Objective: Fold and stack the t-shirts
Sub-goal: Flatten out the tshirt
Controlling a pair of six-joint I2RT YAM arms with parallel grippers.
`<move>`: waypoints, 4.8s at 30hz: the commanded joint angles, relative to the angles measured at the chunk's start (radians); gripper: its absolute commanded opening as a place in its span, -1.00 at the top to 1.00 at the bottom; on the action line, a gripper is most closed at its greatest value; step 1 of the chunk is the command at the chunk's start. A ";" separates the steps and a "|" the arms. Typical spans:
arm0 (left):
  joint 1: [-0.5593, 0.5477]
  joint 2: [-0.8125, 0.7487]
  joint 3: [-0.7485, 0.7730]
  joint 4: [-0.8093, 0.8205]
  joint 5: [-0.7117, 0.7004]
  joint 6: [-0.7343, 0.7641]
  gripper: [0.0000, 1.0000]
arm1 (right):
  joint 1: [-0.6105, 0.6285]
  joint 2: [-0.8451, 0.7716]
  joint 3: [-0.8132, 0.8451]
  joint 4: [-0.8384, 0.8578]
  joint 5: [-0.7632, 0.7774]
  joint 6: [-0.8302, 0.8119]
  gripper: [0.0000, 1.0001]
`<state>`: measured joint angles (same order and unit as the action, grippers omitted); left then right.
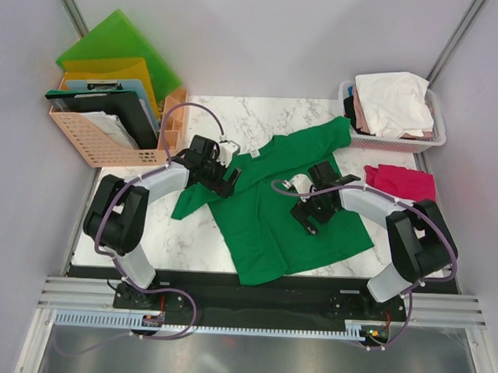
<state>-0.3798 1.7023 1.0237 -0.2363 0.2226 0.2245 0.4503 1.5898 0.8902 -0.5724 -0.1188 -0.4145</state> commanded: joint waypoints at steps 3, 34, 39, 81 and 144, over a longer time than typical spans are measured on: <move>-0.013 0.054 0.059 0.013 0.079 -0.047 -1.00 | -0.013 0.032 0.033 0.031 -0.082 0.008 -0.96; 0.079 -0.093 0.013 -0.110 0.021 -0.251 -1.00 | -0.219 0.359 0.315 -0.086 -0.047 -0.086 -0.96; 0.079 -0.104 -0.016 -0.086 0.017 -0.248 -1.00 | -0.219 0.466 0.464 -0.150 -0.056 -0.078 -0.96; 0.090 -0.095 -0.051 -0.028 0.046 -0.226 -1.00 | 0.008 0.854 1.193 -0.328 -0.009 -0.010 -0.96; -0.002 0.160 0.330 -0.031 -0.062 0.013 0.96 | -0.190 -0.215 0.251 -0.290 -0.055 -0.064 -0.96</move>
<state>-0.3813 1.8675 1.2293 -0.2920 0.1337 0.2295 0.2699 1.4033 1.1606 -0.8898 -0.1814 -0.4931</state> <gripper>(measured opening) 0.026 0.982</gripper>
